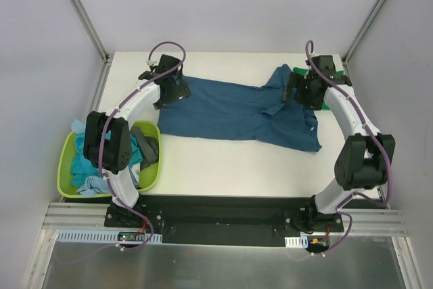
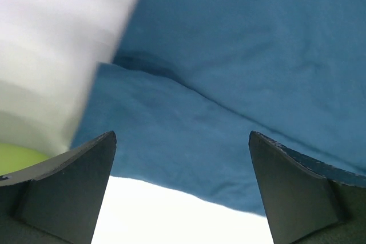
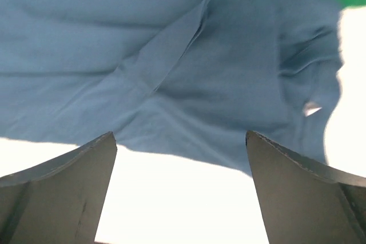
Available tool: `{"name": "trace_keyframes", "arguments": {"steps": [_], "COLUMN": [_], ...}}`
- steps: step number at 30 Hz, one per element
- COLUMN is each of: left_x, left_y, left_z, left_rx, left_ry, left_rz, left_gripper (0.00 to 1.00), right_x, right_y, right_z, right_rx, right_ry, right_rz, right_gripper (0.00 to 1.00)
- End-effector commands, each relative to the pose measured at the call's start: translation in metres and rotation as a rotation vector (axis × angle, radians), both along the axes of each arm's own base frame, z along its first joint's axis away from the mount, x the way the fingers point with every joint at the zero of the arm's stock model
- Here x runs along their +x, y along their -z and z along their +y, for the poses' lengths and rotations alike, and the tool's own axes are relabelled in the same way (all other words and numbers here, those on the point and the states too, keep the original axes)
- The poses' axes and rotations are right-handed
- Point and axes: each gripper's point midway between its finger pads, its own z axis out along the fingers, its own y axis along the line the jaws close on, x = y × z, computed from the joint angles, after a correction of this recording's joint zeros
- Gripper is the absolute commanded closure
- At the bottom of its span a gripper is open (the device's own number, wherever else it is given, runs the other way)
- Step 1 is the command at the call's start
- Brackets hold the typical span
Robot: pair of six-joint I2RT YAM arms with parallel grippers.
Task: Fold and stack the t-shirts
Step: Fold the flattened tshirt in 1/3 of the way
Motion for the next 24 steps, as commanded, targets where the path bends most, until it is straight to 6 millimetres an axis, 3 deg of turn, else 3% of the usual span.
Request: {"name": "trace_keyframes", "arguments": {"steps": [1, 6, 13, 18, 20, 22, 24], "left_x": [-0.005, -0.009, -0.011, -0.011, -0.01, -0.01, -0.011], "left_y": [0.0, 0.025, 0.054, 0.067, 0.065, 0.062, 0.056], "left_z": [-0.044, -0.045, -0.022, -0.012, -0.009, -0.009, -0.011], "left_rx": [-0.116, -0.106, -0.004, -0.021, -0.019, -0.019, -0.029], "left_ry": [0.185, 0.202, 0.165, 0.134, 0.133, 0.136, 0.144], "left_rz": [0.023, 0.083, 0.136, 0.173, 0.169, 0.161, 0.15], "left_gripper": [0.01, 0.01, 0.01, 0.01, 0.01, 0.01, 0.01], "right_x": [-0.026, -0.014, 0.066, 0.133, 0.152, 0.15, 0.132], "right_y": [0.013, 0.038, 0.068, 0.048, 0.025, 0.014, 0.009], "right_z": [0.057, 0.086, 0.103, 0.116, 0.118, 0.116, 0.106], "right_rx": [0.282, 0.309, 0.315, 0.341, 0.341, 0.328, 0.275], "right_ry": [-0.034, -0.078, -0.068, -0.075, -0.078, -0.091, -0.085], "right_rz": [0.023, 0.085, 0.076, -0.024, -0.082, -0.086, -0.069], "right_gripper": [0.04, 0.04, 0.04, 0.04, 0.04, 0.04, 0.04]}}
